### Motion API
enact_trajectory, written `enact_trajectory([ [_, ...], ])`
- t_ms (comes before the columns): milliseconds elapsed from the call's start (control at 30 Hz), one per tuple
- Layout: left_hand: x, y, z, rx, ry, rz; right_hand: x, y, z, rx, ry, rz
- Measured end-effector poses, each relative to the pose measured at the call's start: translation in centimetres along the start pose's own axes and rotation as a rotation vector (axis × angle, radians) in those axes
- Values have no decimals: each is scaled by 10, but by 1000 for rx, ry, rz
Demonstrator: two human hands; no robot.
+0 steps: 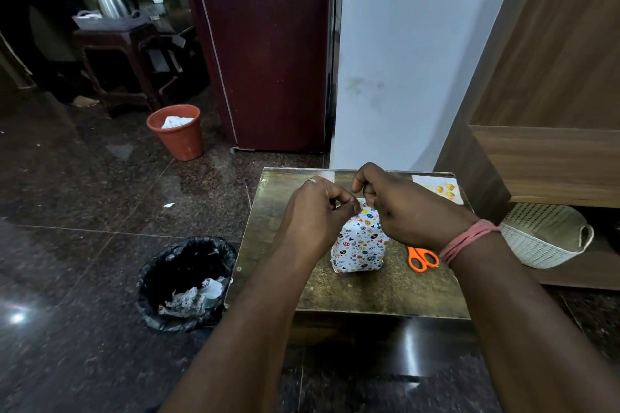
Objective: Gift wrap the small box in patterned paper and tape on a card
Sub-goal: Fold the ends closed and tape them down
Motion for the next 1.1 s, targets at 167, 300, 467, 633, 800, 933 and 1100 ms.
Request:
enact_trajectory([
  [167,-1,-1,2,-1,-2,9,-2,2,2,6,16,-17],
  [300,-2,-3,2,8,-4,-1,-2,1,1,3,16,-33],
  [467,-1,-3,1,15,4,-6,-2,-5,-1,2,21,-61],
  [633,1,0,-1,27,4,-25,0,-7,-1,-40,33,-54],
  [800,2,1,-2,31,-7,-19,3,7,3,-191,70,-18],
  [933,3,2,-4,32,-9,-38,2,19,3,-290,129,209],
  [1100,3,2,-5,52,-27,-64,-12,37,-2,-513,268,782],
])
Point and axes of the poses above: each hand's wrist, its own z-axis towards the middle knuckle, its own x-axis out of the back of the hand, y = z × x, the point moved 7 cm from there along z, towards the middle knuckle, and after that the axes turned 5 degrees about z, right-handed, at the moved point
